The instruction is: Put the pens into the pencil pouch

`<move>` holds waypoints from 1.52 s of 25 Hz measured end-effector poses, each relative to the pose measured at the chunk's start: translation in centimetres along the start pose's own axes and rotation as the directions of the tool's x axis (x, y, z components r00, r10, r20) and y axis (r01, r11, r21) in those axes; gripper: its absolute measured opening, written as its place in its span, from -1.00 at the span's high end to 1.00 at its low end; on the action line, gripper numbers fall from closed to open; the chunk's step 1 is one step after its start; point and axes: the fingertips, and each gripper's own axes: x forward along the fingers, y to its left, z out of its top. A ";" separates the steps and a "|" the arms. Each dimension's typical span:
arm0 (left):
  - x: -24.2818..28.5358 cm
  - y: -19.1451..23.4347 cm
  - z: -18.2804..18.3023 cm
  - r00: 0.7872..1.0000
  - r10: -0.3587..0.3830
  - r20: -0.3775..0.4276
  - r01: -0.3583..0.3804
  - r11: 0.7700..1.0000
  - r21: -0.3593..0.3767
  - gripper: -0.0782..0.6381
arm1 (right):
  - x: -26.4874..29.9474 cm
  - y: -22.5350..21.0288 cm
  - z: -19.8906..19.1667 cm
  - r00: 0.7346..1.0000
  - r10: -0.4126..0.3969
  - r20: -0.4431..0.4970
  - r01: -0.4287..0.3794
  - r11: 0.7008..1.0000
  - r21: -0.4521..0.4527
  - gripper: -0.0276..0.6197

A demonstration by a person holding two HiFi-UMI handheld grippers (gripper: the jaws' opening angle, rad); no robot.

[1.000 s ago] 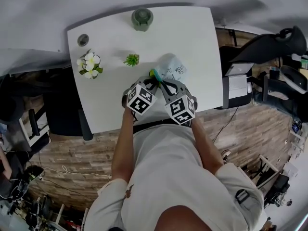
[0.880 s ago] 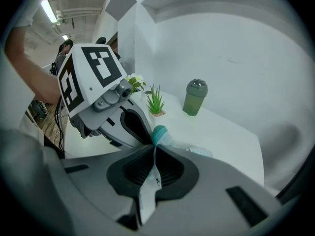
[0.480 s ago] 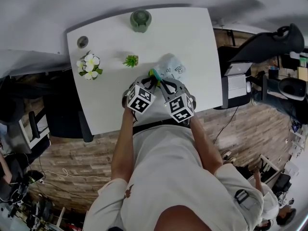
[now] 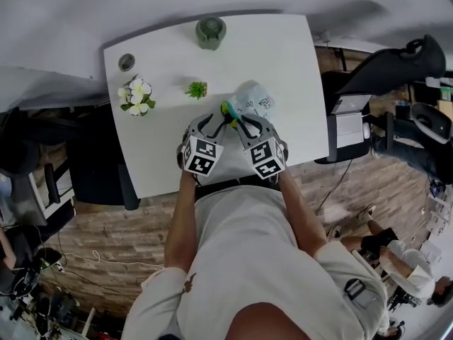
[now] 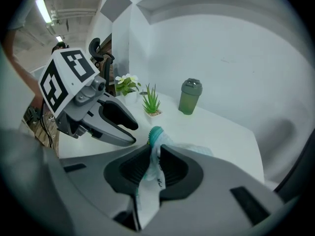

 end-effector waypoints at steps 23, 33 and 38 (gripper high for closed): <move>-16.8 3.3 14.5 0.801 0.245 0.547 -0.296 0.955 0.006 0.08 | -13.2 -3.7 13.8 0.804 -0.315 0.505 0.258 0.949 0.182 0.25; -21.6 1.3 17.3 0.722 0.356 0.593 -0.414 0.909 -0.041 0.09 | -18.3 -4.3 16.2 0.753 -0.254 0.607 0.206 0.967 0.149 0.16; -22.5 -0.5 18.1 0.696 0.405 0.592 -0.467 0.883 -0.055 0.09 | -19.8 -5.5 15.7 0.742 -0.224 0.632 0.181 0.975 0.133 0.17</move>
